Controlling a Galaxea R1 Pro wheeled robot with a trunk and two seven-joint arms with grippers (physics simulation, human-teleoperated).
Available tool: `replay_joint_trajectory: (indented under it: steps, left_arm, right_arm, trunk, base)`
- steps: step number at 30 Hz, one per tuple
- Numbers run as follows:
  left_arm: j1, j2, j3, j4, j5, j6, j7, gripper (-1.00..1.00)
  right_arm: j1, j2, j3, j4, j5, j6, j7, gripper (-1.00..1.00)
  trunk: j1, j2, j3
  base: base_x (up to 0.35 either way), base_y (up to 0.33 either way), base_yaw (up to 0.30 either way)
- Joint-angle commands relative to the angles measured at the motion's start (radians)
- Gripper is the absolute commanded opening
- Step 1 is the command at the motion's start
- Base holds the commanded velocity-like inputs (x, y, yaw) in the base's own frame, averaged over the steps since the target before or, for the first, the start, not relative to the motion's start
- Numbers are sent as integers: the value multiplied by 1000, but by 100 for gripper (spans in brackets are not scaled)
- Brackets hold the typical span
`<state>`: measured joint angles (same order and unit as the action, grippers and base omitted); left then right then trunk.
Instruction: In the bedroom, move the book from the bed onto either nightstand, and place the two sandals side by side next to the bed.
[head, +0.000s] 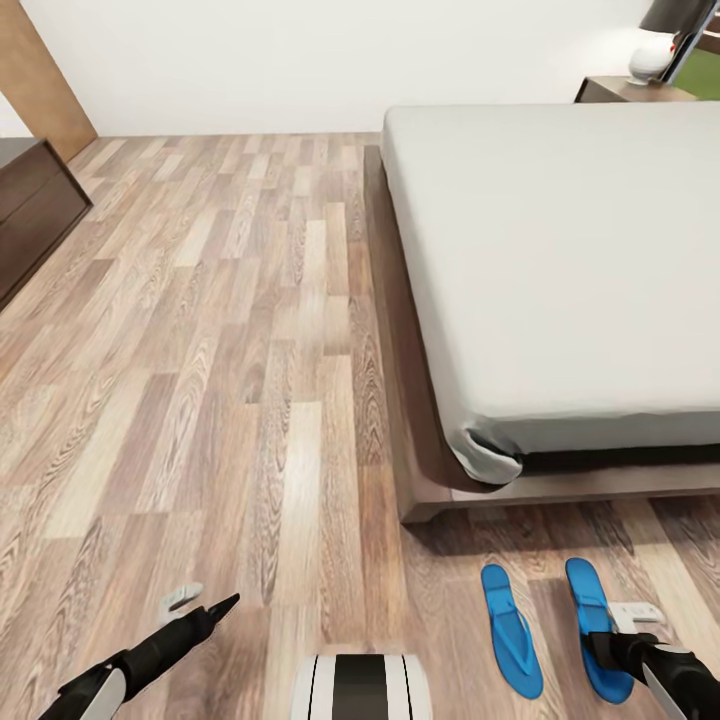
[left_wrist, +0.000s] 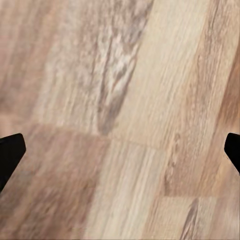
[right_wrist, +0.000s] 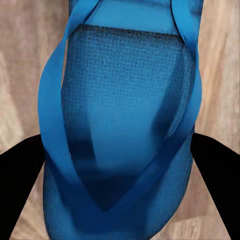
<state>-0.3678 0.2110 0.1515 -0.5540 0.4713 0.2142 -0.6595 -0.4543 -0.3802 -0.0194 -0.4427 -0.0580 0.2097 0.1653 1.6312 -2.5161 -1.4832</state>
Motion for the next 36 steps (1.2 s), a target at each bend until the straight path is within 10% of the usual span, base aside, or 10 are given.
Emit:
replay_joint_trajectory:
  steps: [1,36]
  left_arm:
    - [0,0,1,1,9,10,-3,100]
    - [0,0,2,2,10,4,-5,100]
  right_arm:
    - [0,0,-2,-2,-6,7,3,-100]
    - [0,0,-2,-2,-5,7,3,-100]
  trunk:
    - [0,0,-1]
    - [1,-1,-8]
  base:
    - [237,120,0]
    - [12,53,0]
